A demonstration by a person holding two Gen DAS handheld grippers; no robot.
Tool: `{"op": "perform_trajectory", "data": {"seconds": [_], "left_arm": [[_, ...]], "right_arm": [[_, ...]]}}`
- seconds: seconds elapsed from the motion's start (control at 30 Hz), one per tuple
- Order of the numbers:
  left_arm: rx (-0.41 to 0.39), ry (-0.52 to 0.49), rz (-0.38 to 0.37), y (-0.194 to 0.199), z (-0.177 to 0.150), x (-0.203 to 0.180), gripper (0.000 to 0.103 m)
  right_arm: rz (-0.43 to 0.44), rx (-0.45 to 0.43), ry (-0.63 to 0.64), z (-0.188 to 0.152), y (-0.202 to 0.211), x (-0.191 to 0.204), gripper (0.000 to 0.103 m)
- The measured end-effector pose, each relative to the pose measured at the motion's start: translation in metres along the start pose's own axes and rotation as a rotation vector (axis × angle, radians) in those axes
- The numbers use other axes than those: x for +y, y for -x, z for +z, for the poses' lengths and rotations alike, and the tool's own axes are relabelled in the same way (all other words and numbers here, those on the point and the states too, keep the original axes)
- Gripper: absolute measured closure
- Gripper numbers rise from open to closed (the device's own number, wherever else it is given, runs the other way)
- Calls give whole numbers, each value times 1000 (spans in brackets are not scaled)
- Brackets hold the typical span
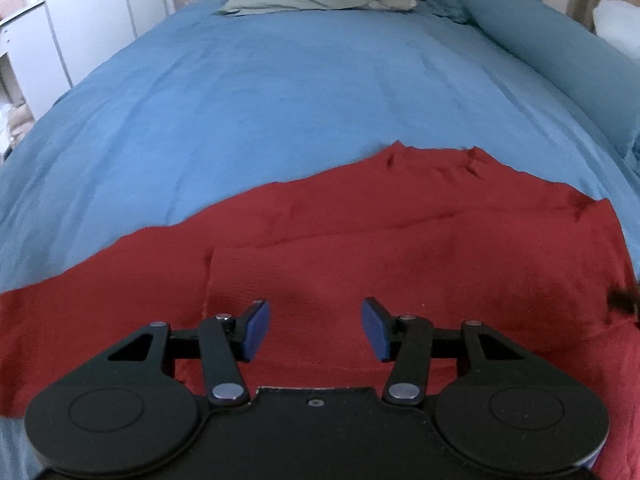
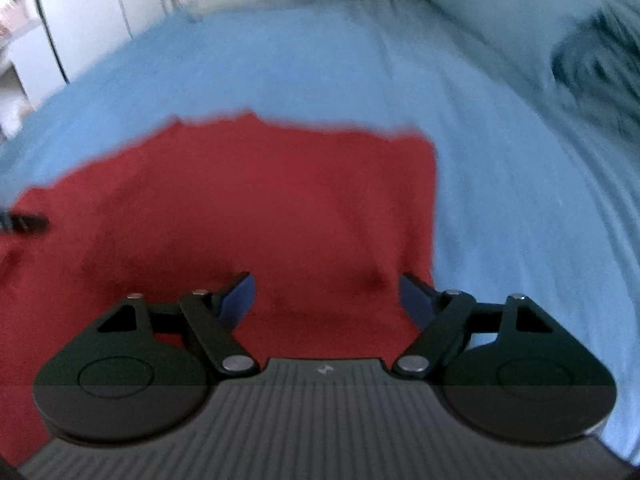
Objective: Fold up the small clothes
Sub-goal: 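Open the right tool and release the sleeve onto the sweater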
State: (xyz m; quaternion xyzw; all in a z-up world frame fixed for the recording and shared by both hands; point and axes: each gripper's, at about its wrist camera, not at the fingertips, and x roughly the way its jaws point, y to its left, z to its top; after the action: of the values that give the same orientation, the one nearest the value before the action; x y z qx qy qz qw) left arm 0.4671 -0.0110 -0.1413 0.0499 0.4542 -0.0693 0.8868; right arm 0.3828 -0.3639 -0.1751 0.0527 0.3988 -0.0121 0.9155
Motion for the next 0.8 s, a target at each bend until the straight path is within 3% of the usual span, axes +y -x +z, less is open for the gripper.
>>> {"op": "perform_trajectory", "data": {"seconds": [0.17,0.3,0.37,0.5,0.6,0.7,0.8], "left_arm": [[30,41,5,-21,-1,4,46],[51,77,25,-29,-8,12,46],[47,82,24,-26,-11,14,46],[53,54,34,-21,-17,12,45],[51,62,35,-17,-22,15,45],[63,91,39,-13,-25,18,45],[82,122,64,-3,-28,24,45]], "right_arm": [[-42,-72,8,36,-49,-6,5],[-53,-23,-73,47,-95,-22,5],[-45,-18,-56,52,-86,-20,5],[58,-15,-84,35,-47,-18,4],[41,92,-104,5,-36,-25,4],[31,69,-69,-23,-19,-32,4],[16,77,-27,-23,-10,-28,4]]}}
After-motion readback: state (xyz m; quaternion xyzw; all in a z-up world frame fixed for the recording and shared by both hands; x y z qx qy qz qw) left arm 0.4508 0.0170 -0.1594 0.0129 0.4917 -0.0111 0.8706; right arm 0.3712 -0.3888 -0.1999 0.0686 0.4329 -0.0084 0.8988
